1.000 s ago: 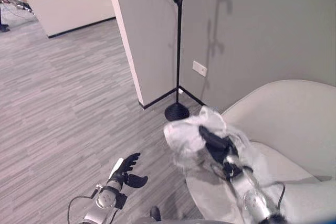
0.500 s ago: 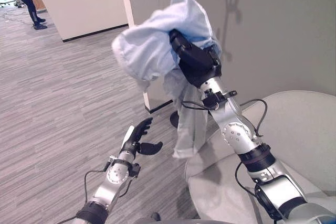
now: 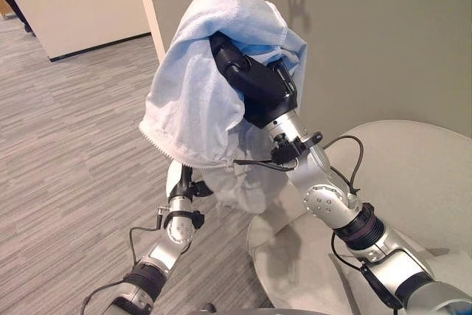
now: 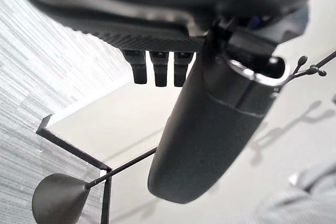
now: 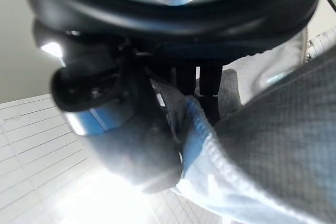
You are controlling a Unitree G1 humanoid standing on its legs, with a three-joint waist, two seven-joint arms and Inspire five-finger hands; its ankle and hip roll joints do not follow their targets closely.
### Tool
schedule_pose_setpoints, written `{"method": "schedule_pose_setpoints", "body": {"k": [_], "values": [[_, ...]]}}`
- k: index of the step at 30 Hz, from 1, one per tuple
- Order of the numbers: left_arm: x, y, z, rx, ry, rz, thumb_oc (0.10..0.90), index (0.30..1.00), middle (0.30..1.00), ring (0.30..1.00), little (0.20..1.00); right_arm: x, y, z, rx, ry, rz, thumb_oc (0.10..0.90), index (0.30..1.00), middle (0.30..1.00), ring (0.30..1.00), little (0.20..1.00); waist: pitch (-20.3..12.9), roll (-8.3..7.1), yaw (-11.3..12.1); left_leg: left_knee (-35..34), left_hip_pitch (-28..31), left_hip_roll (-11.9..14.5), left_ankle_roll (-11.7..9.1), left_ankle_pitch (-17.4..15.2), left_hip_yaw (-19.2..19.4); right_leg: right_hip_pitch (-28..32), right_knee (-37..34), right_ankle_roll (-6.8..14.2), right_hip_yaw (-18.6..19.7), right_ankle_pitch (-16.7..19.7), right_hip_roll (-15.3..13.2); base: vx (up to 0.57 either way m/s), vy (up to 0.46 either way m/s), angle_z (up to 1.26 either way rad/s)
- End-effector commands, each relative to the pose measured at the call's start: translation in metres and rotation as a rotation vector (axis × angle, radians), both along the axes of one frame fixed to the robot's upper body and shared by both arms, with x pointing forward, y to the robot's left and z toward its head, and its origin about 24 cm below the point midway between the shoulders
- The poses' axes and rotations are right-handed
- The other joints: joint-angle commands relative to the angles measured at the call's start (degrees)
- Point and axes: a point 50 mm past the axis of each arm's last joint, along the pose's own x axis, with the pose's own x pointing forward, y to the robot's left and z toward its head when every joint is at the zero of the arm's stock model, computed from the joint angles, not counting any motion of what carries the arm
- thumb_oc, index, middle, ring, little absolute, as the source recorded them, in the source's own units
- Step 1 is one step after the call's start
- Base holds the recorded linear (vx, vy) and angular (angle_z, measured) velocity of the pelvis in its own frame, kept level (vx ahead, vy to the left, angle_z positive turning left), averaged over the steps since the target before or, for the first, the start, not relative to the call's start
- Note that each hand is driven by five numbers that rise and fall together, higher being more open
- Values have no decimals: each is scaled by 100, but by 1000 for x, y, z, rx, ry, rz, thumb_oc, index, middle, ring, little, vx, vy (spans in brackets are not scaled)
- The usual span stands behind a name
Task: Hang the clothes on the sofa on the clothes rack.
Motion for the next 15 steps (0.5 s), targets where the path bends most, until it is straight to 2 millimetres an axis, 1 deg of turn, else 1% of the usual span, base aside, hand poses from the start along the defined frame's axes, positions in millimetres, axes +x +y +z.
{"method": "schedule_pose_setpoints", "body": {"k": [1, 2, 3, 5, 6, 7, 9, 10, 11, 13, 15], "values": [[39, -61, 63, -398, -213, -237, 800, 900, 900, 900, 900, -26, 16, 60, 216, -242, 141, 400, 300, 300, 300, 300, -371, -365, 96, 27, 282, 271, -148, -798, 240, -43, 78, 78, 186, 7, -375, 0, 0, 0], [38, -72, 64, -487, -191, -272, 800, 900, 900, 900, 900, -26, 19, 59, 226, -229, 155, 400, 300, 300, 300, 300, -370, -374, 81, 27, 281, 269, -145, -802, 243, -45, 80, 80, 184, 15, -379, 0, 0, 0], [38, -72, 64, -488, -190, -272, 800, 900, 900, 900, 900, -26, 19, 59, 226, -230, 155, 400, 300, 300, 300, 300, -370, -374, 81, 27, 280, 269, -145, -803, 243, -46, 81, 80, 184, 15, -379, 0, 0, 0], [35, -99, 66, -647, -142, -348, 800, 900, 900, 900, 900, -27, 27, 57, 255, -190, 186, 400, 300, 300, 300, 300, -370, -399, 36, 27, 277, 263, -134, -814, 244, -50, 75, 80, 195, 47, -381, 0, 0, 0], [33, -120, 70, -717, -111, -411, 800, 900, 900, 900, 900, -29, 33, 55, 277, -159, 216, 400, 300, 300, 300, 300, -359, -420, -22, 27, 271, 257, -125, -824, 254, -69, 78, 81, 223, 67, -381, 8, 5, -4], [33, -120, 70, -717, -111, -411, 800, 900, 900, 900, 900, -29, 32, 55, 277, -159, 216, 400, 300, 300, 300, 300, -359, -420, -21, 27, 271, 257, -124, -824, 255, -70, 78, 81, 224, 67, -381, 6, 5, -8], [30, -140, 73, -757, -80, -470, 800, 900, 900, 900, 900, -30, 37, 53, 297, -131, 237, 400, 300, 300, 300, 300, -358, -438, -92, 27, 270, 256, -117, -836, 269, -86, 82, 81, 250, 78, -382, 12, 2, -9], [30, -150, 79, -825, -65, -505, 800, 900, 900, 900, 900, -31, 40, 51, 303, -121, 259, 400, 300, 300, 300, 300, -347, -455, -136, 27, 270, 254, -118, -838, 292, -101, 79, 88, 268, 97, -384, 13, 1, -6], [30, -150, 79, -826, -65, -505, 800, 900, 900, 900, 900, -31, 40, 51, 303, -121, 259, 400, 300, 300, 300, 300, -346, -454, -136, 27, 269, 254, -118, -838, 292, -102, 79, 88, 269, 98, -384, 8, 2, -8], [28, -162, 90, -929, -56, -559, 800, 900, 900, 900, 900, -34, 44, 46, 307, -99, 283, 400, 300, 300, 300, 300, -322, -459, -190, 27, 275, 251, -110, -851, 312, -116, 65, 87, 305, 115, -383, 5, 7, -6], [28, -162, 90, -930, -56, -560, 800, 900, 900, 900, 900, -34, 44, 46, 307, -99, 283, 400, 300, 300, 300, 300, -323, -458, -189, 27, 275, 252, -110, -852, 313, -117, 65, 87, 306, 115, -383, 5, 6, -4]]}}
